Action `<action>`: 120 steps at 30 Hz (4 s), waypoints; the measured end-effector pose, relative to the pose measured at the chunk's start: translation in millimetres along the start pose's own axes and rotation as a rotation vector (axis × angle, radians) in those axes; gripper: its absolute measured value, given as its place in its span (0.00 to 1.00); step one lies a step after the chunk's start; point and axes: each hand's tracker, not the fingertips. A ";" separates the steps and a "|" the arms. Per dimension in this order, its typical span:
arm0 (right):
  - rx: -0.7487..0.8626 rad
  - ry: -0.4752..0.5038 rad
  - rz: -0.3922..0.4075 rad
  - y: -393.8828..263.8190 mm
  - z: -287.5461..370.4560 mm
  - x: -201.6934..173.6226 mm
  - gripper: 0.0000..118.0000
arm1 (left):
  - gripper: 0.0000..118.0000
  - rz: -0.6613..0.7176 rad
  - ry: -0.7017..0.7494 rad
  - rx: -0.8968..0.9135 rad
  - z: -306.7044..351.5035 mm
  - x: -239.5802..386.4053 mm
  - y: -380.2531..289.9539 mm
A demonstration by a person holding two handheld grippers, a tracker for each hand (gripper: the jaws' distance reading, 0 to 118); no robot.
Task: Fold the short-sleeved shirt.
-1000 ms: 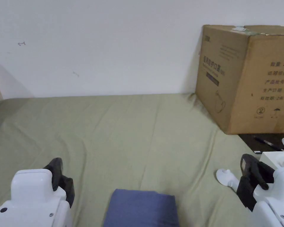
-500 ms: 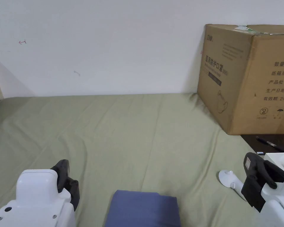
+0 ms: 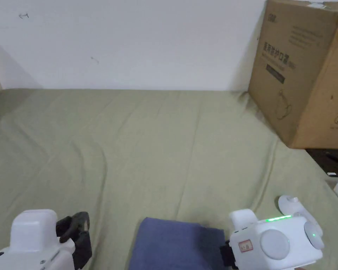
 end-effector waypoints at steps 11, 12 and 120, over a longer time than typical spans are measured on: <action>-0.057 0.029 0.036 -4.2 -23.8 6.9 0.00 | 0.81 0.527 -0.548 -0.697 -153.8 -75.9 -24.7; -0.048 0.032 0.032 -5.8 -23.5 7.8 0.00 | 0.98 0.544 -0.558 -0.742 -164.4 -74.5 -30.0; 1.267 -0.343 0.035 -143.7 247.7 -61.7 0.00 | 0.00 -0.188 0.188 0.498 118.0 112.6 23.7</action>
